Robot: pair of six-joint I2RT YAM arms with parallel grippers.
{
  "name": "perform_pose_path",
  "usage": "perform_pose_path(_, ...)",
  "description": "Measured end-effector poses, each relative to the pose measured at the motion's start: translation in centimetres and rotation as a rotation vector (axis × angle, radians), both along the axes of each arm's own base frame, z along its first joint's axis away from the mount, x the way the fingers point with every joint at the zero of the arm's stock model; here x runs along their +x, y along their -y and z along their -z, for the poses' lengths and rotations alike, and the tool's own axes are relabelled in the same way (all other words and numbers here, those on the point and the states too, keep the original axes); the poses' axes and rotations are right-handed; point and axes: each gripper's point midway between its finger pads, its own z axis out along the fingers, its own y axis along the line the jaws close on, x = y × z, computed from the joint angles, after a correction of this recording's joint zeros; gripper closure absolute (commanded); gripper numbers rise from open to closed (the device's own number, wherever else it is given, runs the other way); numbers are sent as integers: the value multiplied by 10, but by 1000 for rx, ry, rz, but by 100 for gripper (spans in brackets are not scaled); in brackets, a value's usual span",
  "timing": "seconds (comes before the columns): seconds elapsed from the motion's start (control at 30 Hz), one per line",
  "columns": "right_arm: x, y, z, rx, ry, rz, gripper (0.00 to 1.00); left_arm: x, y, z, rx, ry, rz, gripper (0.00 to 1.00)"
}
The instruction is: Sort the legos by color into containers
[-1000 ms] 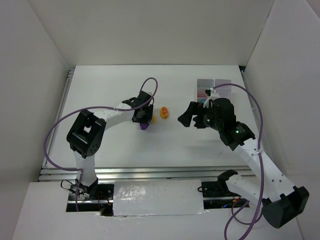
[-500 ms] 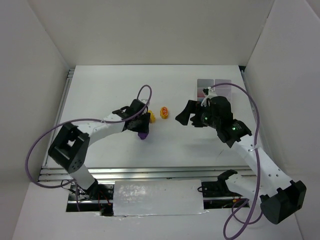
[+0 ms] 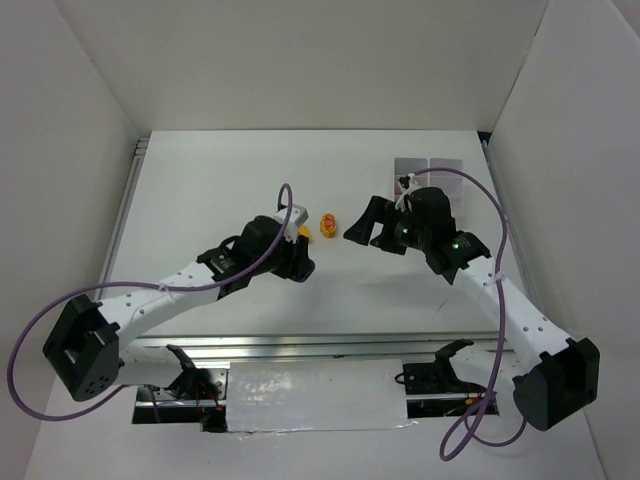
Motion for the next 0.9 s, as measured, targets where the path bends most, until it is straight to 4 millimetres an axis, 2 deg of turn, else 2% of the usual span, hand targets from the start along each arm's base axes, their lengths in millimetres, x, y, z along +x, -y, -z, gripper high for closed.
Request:
perform_pose_path(0.07, -2, -4, 3, 17, -30, -17, 4, -13, 0, 2, -5, 10, 40, 100)
perform_pose_path(0.17, -7, -12, 7, 48, -79, -49, 5, -25, 4, -7, -37, 53, 100, 100)
perform_pose_path(0.4, -19, -27, 15, 98, -173, -107, 7, -41, 20, -50, -150, 197, 233, 100)
perform_pose_path(0.67, -60, -68, 14, 111, -217, -263, 8, -50, 29, -45, -134, 207, 308, 100)
perform_pose_path(0.73, -66, -73, 17, 106, -228, -284, 10, -52, 30, -45, -132, 210, 317, 100)
perform_pose_path(0.9, -66, -77, 26, 92, -257, -287, 12, -54, 31, -45, -134, 208, 331, 100)
